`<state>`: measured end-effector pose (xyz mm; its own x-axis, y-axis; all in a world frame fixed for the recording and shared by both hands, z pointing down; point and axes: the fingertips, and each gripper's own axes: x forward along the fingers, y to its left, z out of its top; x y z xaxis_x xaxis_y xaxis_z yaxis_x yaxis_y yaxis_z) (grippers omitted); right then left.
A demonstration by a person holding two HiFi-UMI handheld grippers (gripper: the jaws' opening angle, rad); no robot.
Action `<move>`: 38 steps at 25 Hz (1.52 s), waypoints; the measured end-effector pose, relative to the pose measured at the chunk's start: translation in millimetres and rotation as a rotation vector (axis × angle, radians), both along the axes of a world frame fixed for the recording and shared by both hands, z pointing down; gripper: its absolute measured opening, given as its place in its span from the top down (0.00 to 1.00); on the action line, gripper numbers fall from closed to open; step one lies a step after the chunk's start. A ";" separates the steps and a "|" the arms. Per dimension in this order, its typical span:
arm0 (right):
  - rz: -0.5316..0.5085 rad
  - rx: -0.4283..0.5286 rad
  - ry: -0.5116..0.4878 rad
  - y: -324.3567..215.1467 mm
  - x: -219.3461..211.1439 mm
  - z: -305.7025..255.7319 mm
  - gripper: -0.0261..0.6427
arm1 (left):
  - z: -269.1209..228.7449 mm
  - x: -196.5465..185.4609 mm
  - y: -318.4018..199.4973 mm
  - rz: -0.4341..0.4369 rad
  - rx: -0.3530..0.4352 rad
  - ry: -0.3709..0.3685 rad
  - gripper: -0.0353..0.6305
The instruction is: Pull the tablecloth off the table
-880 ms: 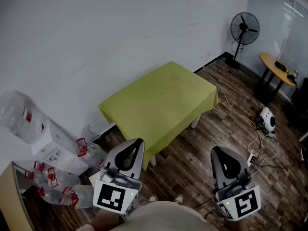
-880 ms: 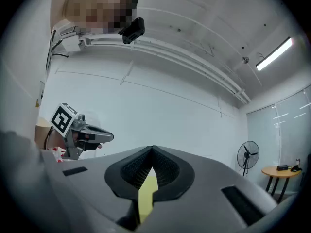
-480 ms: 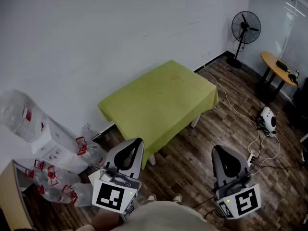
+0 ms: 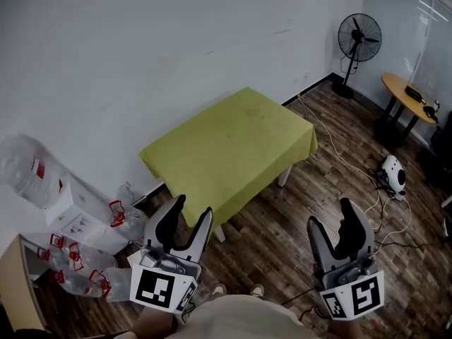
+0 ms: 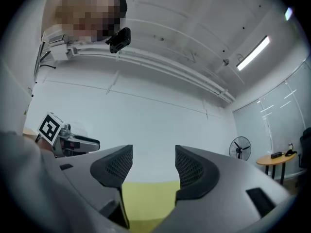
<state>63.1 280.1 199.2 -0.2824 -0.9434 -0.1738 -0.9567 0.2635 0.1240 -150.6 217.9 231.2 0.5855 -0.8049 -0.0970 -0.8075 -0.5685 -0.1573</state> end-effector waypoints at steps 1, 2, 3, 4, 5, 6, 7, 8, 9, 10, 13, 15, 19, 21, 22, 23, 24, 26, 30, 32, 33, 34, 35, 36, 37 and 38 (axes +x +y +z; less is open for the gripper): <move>-0.006 -0.004 0.003 0.4 2.2 1.0 0.54 | 0.2 2.8 1.1 -0.002 0.001 -0.004 0.64; -0.011 -0.008 0.008 1.2 4.0 1.9 0.54 | 0.2 5.6 2.6 -0.004 0.001 -0.006 0.64; -0.013 -0.011 0.016 2.5 6.5 3.0 0.54 | 0.3 8.8 4.6 -0.007 0.002 -0.008 0.64; -0.014 -0.014 0.023 4.5 9.8 4.4 0.54 | 0.5 12.7 7.2 -0.010 0.004 -0.010 0.64; -0.015 -0.017 0.028 7.0 13.7 6.3 0.54 | 1.1 16.9 10.1 -0.014 0.006 -0.013 0.64; -0.018 -0.021 0.033 9.6 17.3 8.7 0.53 | 2.2 20.6 13.0 -0.018 0.006 -0.016 0.64; -0.021 -0.025 0.038 11.8 20.3 11.3 0.53 | 3.9 23.5 15.4 -0.022 0.005 -0.020 0.64; -0.023 -0.028 0.049 13.2 23.3 14.0 0.53 | 6.2 26.1 17.2 -0.026 0.000 -0.022 0.64; -0.023 -0.032 0.062 14.3 27.6 16.5 0.53 | 8.9 29.5 19.1 -0.026 -0.007 -0.025 0.64; -0.019 -0.037 0.075 15.4 34.1 18.4 0.52 | 11.4 34.4 21.3 -0.023 -0.016 -0.029 0.64; 0.001 -0.053 0.076 20.6 57.7 20.7 0.52 | 13.5 50.4 27.4 -0.011 -0.026 -0.040 0.64; 0.008 -0.059 0.070 23.2 67.4 22.5 0.52 | 12.0 55.7 28.1 -0.011 -0.023 -0.045 0.64; 0.007 -0.087 0.090 17.3 74.5 34.7 0.52 | 15.9 63.3 21.5 0.009 -0.028 -0.063 0.64; -0.001 -0.101 0.088 11.3 73.3 42.0 0.52 | 20.3 64.0 15.3 0.014 -0.033 -0.065 0.64; -0.005 -0.106 0.091 6.9 71.7 45.3 0.52 | 22.7 63.9 10.8 0.016 -0.037 -0.063 0.64; -0.008 -0.112 0.097 1.6 70.3 48.5 0.52 | 25.3 64.4 5.7 0.018 -0.043 -0.061 0.64; -0.009 -0.120 0.102 -4.0 69.5 51.7 0.52 | 28.0 65.6 0.2 0.021 -0.050 -0.060 0.64; -0.012 -0.137 0.103 -15.4 70.0 57.3 0.52 | 32.7 69.3 -11.1 0.026 -0.062 -0.057 0.64; -0.019 -0.157 0.107 -47.1 73.5 64.4 0.52 | 37.5 76.4 -42.7 0.026 -0.064 -0.058 0.64; -0.022 -0.165 0.110 -68.5 74.3 67.5 0.52 | 40.3 77.2 -63.5 0.022 -0.068 -0.060 0.64; -0.024 -0.171 0.112 -80.9 74.2 69.5 0.52 | 42.4 76.4 -75.2 0.018 -0.074 -0.059 0.64; -0.026 -0.178 0.114 -94.5 73.7 71.7 0.52 | 44.9 74.9 -87.9 0.014 -0.081 -0.057 0.64; -0.030 -0.185 0.116 -109.1 72.6 74.1 0.52 | 47.7 73.2 -101.3 0.009 -0.089 -0.054 0.64; -0.036 -0.192 0.117 -123.8 71.2 76.4 0.52 | 50.6 71.6 -115.3 0.005 -0.097 -0.049 0.64; -0.042 -0.200 0.119 -138.6 70.0 78.8 0.52 | 53.5 70.5 -129.5 0.002 -0.105 -0.043 0.64; -0.048 -0.208 0.122 -153.7 69.0 81.1 0.52 | 56.1 70.2 -144.1 0.000 -0.111 -0.038 0.64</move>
